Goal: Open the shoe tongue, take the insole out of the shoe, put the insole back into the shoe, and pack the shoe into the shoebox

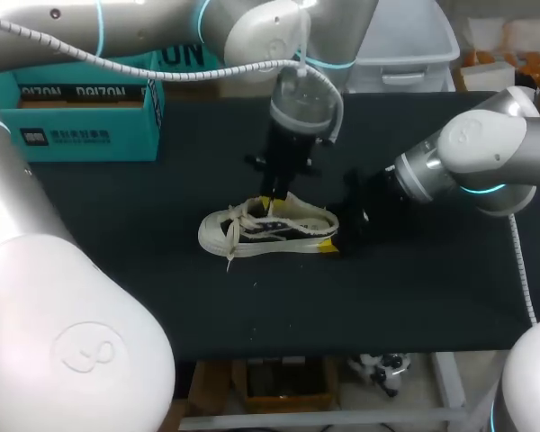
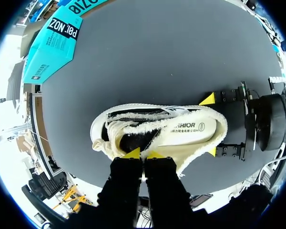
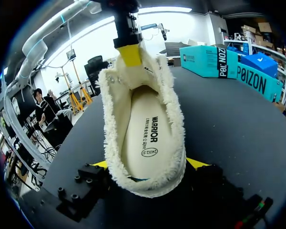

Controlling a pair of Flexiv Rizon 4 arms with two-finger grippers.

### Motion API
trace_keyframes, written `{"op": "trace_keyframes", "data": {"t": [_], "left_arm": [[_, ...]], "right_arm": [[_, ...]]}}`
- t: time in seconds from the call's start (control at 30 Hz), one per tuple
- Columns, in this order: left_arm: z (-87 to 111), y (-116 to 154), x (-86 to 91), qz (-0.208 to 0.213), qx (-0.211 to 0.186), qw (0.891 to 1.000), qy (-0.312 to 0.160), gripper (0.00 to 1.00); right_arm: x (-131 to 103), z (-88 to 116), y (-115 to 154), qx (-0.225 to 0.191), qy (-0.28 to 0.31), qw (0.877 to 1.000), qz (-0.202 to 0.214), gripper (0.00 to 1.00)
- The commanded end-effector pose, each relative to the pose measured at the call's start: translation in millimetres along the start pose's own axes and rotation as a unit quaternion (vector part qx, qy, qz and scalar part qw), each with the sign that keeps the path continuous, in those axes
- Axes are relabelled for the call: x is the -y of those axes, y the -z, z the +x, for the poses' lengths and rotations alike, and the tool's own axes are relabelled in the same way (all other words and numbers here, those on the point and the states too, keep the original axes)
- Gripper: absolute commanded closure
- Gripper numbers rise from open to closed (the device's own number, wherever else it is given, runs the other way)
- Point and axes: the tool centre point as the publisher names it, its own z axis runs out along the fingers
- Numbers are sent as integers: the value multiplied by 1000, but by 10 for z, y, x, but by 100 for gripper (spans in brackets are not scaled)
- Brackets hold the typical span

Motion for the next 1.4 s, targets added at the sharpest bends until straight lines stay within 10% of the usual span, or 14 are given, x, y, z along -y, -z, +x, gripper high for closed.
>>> {"op": "trace_keyframes", "data": {"t": [0.03, 0.6, 1.0, 1.07, 1.4], "left_arm": [[-319, 67, -155, 26, -53, 998, 1, 100], [-868, -201, -338, 48, -240, 969, 39, 100], [-778, -67, -349, 68, -257, 964, 16, 100], [-748, -5, -339, 71, -256, 964, 1, 78], [-617, 283, -256, 97, -214, 969, -81, 46]], "right_arm": [[72, -21, -122, -1, 0, 1000, -2, 100], [72, -21, -122, -1, 0, 1000, -2, 100], [72, -21, -122, -1, 0, 1000, -2, 100], [72, -21, -122, -1, 0, 1000, -2, 100], [72, -21, -122, -1, 0, 1000, -2, 100]]}}
